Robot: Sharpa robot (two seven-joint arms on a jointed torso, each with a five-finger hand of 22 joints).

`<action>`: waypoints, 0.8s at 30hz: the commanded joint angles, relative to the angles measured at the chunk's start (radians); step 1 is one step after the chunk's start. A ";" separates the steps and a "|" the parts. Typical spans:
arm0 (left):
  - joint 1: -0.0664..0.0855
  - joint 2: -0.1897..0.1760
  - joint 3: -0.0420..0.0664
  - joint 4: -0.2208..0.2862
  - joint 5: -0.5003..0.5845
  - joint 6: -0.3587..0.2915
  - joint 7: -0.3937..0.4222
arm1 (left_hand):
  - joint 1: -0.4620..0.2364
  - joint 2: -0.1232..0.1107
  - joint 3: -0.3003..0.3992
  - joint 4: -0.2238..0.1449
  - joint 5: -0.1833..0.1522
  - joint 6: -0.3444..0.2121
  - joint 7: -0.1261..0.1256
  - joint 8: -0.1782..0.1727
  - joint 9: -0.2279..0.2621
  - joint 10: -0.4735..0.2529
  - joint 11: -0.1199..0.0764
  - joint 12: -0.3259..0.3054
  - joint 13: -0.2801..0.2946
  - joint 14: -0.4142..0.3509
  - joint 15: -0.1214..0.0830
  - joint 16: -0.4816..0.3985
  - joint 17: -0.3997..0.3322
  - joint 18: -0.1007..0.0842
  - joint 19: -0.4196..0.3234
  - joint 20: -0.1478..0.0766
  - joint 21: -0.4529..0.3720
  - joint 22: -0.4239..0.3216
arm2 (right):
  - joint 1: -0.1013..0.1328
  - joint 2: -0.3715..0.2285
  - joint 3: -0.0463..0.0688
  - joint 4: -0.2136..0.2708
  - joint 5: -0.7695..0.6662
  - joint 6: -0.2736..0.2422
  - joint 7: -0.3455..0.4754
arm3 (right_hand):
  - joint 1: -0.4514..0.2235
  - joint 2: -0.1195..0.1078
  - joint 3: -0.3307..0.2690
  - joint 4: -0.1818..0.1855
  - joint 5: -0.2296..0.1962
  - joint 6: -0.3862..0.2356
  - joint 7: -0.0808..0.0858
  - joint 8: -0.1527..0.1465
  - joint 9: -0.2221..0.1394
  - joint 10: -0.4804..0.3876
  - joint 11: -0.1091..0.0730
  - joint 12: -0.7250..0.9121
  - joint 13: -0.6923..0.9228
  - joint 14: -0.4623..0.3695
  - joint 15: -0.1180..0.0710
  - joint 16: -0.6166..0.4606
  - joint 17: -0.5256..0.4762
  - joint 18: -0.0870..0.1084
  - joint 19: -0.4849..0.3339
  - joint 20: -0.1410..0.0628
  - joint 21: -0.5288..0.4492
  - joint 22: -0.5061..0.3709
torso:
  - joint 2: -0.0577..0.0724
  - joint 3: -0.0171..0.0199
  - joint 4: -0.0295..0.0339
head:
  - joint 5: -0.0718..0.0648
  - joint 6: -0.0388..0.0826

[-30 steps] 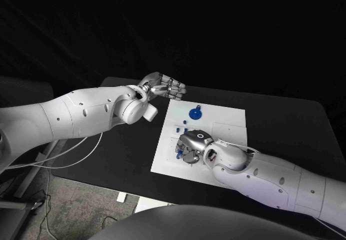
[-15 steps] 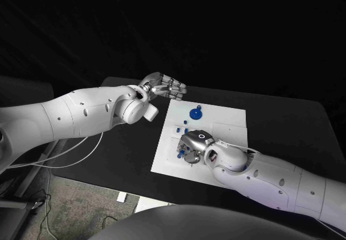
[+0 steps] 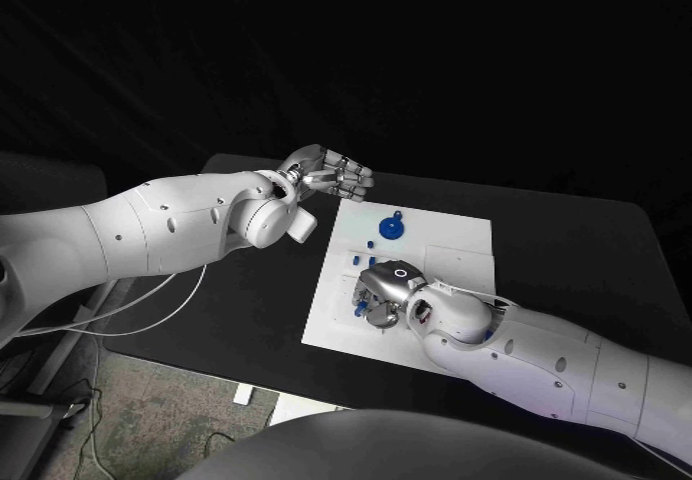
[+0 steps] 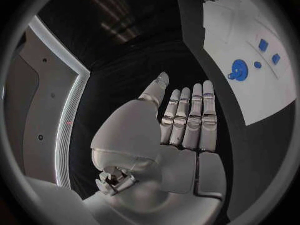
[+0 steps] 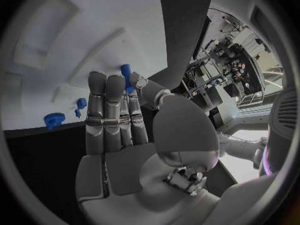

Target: Assemble the parts on the task board

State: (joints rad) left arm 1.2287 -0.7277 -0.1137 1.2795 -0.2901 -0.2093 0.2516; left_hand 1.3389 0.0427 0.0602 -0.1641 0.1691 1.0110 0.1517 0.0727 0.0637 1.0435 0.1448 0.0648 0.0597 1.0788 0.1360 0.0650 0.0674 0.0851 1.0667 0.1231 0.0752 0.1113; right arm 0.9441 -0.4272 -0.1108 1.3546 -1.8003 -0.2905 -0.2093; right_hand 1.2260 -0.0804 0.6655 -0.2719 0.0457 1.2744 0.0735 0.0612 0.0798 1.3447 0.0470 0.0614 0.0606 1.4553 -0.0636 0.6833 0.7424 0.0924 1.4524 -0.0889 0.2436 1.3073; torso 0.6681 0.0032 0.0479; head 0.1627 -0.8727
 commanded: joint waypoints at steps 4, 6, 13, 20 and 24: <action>0.001 0.004 0.001 0.002 0.005 0.016 0.003 | -0.003 0.009 -0.003 0.005 0.004 -0.010 0.001 0.004 0.000 0.000 0.005 0.004 -0.001 -0.003 0.002 -0.003 -0.001 0.009 0.006 -0.001 0.004 -0.001 | -0.001 0.017 -0.011 -0.006 0.016 0.084 0.033 | -0.011 0.010 -0.017 0.000 0.046 -0.008 0.006 0.003 0.001 0.019 -0.025 0.002 0.001 -0.010 0.000 -0.012 -0.013 0.016 -0.017 0.002 -0.002 0.015 | 0.000 0.0003 0.0010 | -0.002 0.000; 0.001 0.004 0.001 0.002 0.005 0.017 0.003 | -0.003 0.009 -0.003 0.005 0.004 -0.010 0.001 0.004 0.000 0.000 0.005 0.004 -0.001 -0.003 0.002 -0.003 -0.001 0.009 0.006 -0.001 0.004 -0.001 | -0.001 0.020 -0.017 -0.009 0.022 0.086 0.035 | -0.020 0.006 -0.036 0.004 0.088 -0.010 0.007 0.003 0.001 0.016 -0.024 0.002 0.001 -0.010 0.000 -0.013 -0.017 0.017 -0.018 0.003 -0.004 0.014 | 0.000 0.0005 0.0010 | -0.003 0.000; 0.001 0.003 0.001 0.002 0.005 0.021 -0.002 | -0.004 0.009 -0.005 0.009 0.004 -0.011 0.001 0.004 0.000 -0.002 0.005 0.004 -0.001 -0.005 0.003 -0.003 -0.001 0.009 0.006 0.000 0.005 -0.005 | -0.001 0.025 -0.028 -0.022 0.051 0.027 0.025 | -0.043 0.000 -0.119 0.016 0.121 -0.086 0.023 0.001 -0.010 -0.065 -0.002 0.000 -0.001 -0.013 0.015 -0.006 -0.023 0.025 -0.016 0.017 -0.019 0.002 | 0.000 0.0015 -0.0003 | -0.002 0.000; 0.001 0.000 0.001 0.002 0.005 0.024 -0.006 | -0.004 0.009 -0.005 0.009 0.003 -0.012 0.001 0.003 0.000 -0.002 0.006 0.004 -0.001 -0.005 0.003 -0.003 -0.001 0.009 0.006 0.000 0.004 -0.006 | -0.001 0.022 -0.030 -0.027 0.083 -0.036 0.019 | -0.052 -0.038 -0.135 0.018 0.124 -0.178 0.048 0.002 -0.014 -0.154 0.028 0.002 -0.001 -0.038 0.035 -0.005 -0.033 0.048 -0.026 0.040 -0.046 -0.016 | 0.001 0.0025 -0.0006 | -0.004 0.000; 0.001 -0.001 0.001 0.003 0.005 0.024 -0.007 | -0.004 0.009 -0.005 0.009 0.003 -0.012 0.001 0.003 0.000 -0.002 0.006 0.004 -0.001 -0.005 0.003 -0.003 -0.001 0.009 0.006 0.000 0.004 -0.006 | -0.001 0.020 -0.030 -0.027 0.093 -0.042 0.022 | -0.052 -0.051 -0.161 0.020 0.142 -0.192 0.052 0.002 -0.015 -0.170 0.034 0.002 -0.001 -0.049 0.040 -0.005 -0.042 0.051 -0.029 0.046 -0.059 -0.025 | 0.001 0.0024 -0.0010 | -0.006 0.000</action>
State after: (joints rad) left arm 1.2288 -0.7299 -0.1138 1.2799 -0.2901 -0.2009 0.2428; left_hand 1.3389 0.0427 0.0558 -0.1597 0.1691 1.0037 0.1517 0.0727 0.0637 1.0435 0.1448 0.0648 0.0597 1.0788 0.1360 0.0650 0.0674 0.0850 1.0667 0.1232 0.0752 0.1069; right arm 0.9433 -0.4070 -0.1410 1.3273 -1.7321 -0.3085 -0.1967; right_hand 1.1728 -0.1227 0.5041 -0.2520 0.1853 1.0887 0.1268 0.0656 0.0659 1.1802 0.0826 0.0652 0.0604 1.4111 -0.0234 0.6755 0.7002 0.1363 1.4237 -0.0495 0.1868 1.2825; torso 0.6688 0.0051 0.0474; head 0.1583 -0.8727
